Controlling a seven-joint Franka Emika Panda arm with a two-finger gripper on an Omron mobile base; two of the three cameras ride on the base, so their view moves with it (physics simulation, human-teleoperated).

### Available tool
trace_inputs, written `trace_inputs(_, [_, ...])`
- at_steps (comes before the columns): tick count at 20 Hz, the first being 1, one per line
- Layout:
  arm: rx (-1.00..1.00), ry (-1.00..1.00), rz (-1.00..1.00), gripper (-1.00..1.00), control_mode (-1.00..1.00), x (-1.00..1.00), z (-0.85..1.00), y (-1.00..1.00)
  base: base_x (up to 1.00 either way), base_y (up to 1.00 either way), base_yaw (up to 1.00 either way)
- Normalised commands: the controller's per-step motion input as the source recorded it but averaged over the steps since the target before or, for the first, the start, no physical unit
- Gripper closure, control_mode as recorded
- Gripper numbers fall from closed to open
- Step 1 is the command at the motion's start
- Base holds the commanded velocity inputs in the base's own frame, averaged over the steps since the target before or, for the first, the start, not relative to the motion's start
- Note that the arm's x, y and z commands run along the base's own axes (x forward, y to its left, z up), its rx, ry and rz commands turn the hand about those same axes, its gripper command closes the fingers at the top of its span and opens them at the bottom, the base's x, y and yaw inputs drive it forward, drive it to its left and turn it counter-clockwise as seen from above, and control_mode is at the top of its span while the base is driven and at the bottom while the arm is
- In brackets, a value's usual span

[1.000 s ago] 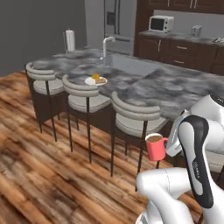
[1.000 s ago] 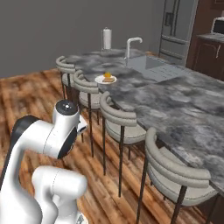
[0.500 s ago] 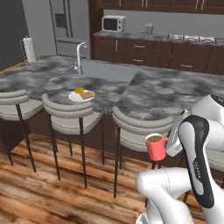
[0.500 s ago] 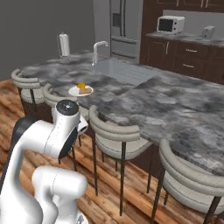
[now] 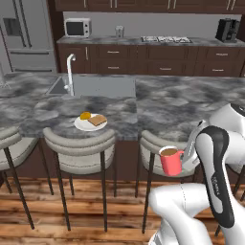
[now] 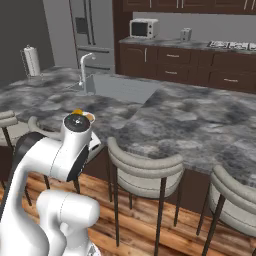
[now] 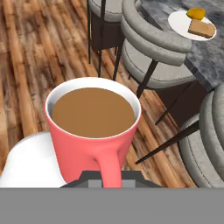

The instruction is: Pick up the brewed coffee from the coffee machine and place it next to the breakfast plate on the dining counter.

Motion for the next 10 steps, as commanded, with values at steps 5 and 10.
trace_inputs(5, [0.0, 0.0, 0.0, 1.0, 1.0, 0.0, 0.0, 0.0, 0.87, 1.0, -0.49])
trace_inputs(10, [0.0, 0.0, 0.0, 1.0, 1.0, 0.0, 0.0, 0.0, 0.97, 0.97, -0.45])
